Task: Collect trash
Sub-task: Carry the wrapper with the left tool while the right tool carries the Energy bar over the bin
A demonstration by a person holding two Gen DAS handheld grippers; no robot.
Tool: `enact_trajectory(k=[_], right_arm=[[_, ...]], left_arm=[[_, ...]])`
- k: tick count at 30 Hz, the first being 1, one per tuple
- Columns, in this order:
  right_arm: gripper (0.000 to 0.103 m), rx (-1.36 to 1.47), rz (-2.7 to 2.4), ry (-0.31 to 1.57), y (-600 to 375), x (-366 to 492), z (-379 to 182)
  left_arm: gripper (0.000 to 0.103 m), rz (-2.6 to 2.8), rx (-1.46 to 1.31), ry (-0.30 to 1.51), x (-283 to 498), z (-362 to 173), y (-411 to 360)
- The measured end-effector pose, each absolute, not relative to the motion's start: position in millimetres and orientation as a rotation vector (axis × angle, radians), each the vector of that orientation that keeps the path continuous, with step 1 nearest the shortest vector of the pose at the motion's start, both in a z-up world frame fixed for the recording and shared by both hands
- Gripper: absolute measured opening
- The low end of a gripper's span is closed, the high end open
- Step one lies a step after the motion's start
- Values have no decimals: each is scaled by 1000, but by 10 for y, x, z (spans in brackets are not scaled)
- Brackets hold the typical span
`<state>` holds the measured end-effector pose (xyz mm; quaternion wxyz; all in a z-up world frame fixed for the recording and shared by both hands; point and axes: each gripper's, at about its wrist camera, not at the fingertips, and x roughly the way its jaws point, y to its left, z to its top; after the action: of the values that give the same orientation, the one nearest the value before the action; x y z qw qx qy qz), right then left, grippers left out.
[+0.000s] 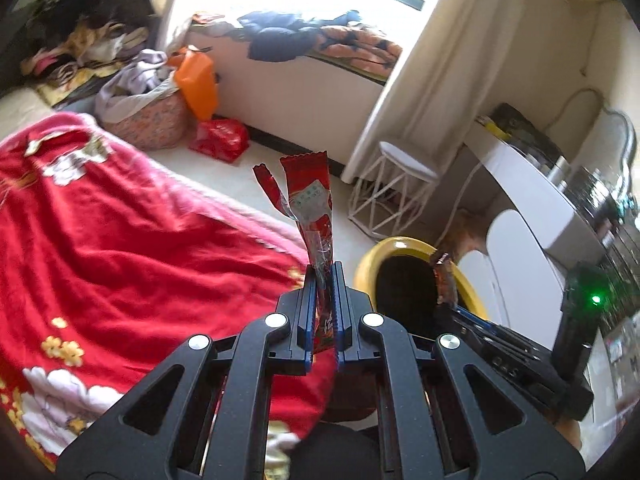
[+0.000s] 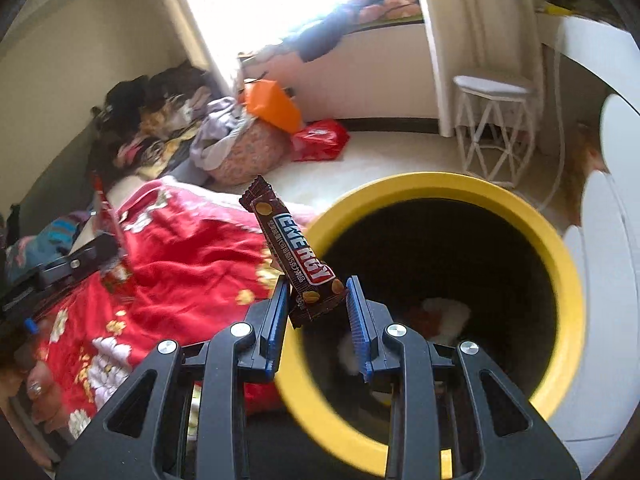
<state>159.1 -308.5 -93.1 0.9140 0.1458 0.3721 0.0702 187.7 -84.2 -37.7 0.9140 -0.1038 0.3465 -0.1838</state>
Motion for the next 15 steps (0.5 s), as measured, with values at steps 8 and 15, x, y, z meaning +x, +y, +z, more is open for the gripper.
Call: enact_trajectory(k=[8, 15], right_arm=[[28, 343, 71, 760, -3429, 1524, -1003], [28, 371, 44, 760, -3555, 1473, -1025]], left_arm=[[4, -454, -161, 705, 1790, -341, -1207], [4, -505, -126, 711, 1719, -365, -1469]])
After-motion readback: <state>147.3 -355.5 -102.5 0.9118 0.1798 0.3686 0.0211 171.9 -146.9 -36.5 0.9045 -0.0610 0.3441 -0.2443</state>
